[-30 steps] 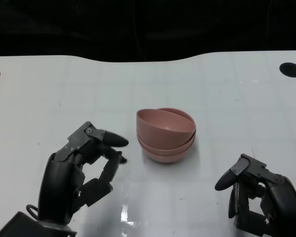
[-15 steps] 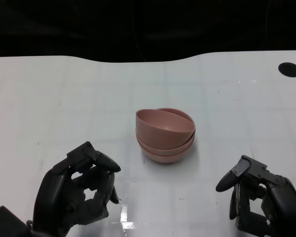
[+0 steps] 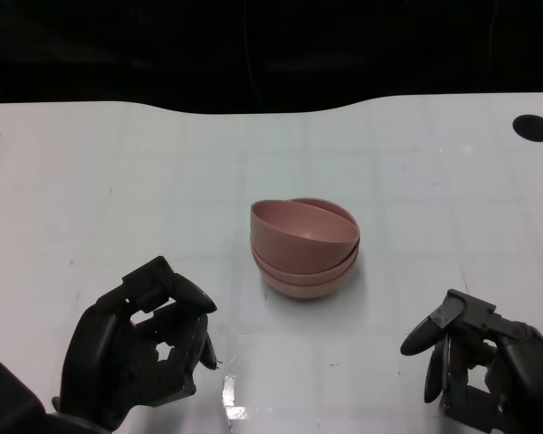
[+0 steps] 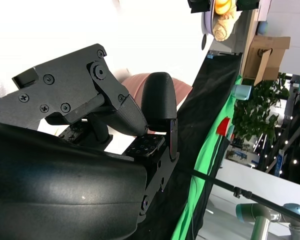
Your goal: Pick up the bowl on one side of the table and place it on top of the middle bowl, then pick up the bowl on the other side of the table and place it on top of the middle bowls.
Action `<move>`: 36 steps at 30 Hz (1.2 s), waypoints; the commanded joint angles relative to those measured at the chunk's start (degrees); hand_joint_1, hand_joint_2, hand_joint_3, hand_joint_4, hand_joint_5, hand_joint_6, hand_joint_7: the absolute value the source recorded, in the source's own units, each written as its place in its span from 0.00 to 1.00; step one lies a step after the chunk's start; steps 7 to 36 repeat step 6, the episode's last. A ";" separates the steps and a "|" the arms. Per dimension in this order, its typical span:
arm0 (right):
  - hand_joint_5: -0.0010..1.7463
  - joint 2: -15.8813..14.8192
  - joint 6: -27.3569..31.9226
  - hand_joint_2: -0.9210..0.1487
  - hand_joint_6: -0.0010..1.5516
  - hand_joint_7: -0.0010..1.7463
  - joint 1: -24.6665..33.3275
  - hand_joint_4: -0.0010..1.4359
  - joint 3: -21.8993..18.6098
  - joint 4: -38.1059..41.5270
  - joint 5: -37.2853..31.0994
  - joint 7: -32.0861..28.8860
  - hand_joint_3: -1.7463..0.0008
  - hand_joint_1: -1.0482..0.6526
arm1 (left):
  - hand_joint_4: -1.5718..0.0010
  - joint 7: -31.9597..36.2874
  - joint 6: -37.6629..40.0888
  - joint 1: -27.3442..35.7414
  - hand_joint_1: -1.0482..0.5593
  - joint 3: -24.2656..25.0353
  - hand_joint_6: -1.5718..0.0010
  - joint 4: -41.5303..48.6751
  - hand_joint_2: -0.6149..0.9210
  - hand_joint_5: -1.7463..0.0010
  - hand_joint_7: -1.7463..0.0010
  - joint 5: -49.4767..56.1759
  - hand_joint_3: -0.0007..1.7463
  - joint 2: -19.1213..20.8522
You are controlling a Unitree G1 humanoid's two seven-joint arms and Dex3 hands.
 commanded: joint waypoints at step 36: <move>0.93 -0.38 -0.61 0.48 0.53 0.75 -0.16 0.62 -0.97 0.42 0.46 0.05 0.22 0.56 | 0.44 -0.34 1.31 0.31 0.51 1.18 0.49 -0.64 0.70 0.06 0.19 0.05 0.66 -0.24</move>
